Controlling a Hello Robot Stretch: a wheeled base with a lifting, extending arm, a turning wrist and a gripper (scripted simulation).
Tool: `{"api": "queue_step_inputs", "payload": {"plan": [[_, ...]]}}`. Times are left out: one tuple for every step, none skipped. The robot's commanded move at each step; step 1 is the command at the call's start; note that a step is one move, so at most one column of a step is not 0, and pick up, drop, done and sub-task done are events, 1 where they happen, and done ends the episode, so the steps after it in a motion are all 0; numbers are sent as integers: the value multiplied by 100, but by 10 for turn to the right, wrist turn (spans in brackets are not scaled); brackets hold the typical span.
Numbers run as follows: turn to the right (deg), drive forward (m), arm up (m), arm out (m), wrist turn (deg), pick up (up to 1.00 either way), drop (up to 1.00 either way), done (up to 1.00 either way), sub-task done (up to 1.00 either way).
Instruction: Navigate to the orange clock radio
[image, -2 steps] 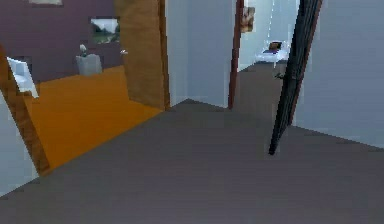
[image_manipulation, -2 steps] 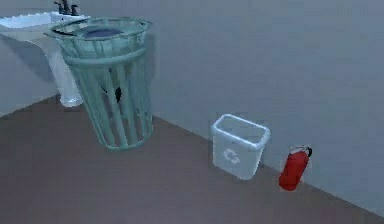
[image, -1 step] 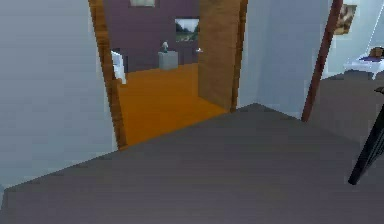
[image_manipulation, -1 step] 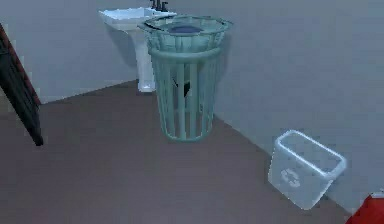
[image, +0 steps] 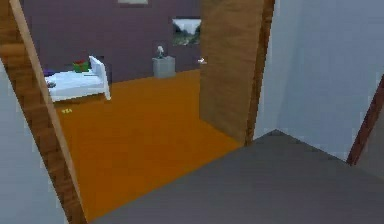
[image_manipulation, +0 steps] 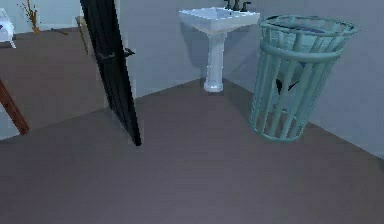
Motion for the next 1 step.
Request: {"api": "queue_step_inputs", "payload": {"plan": [[-30, 0, 0, 0, 0, 0, 0, 0, 0]]}}
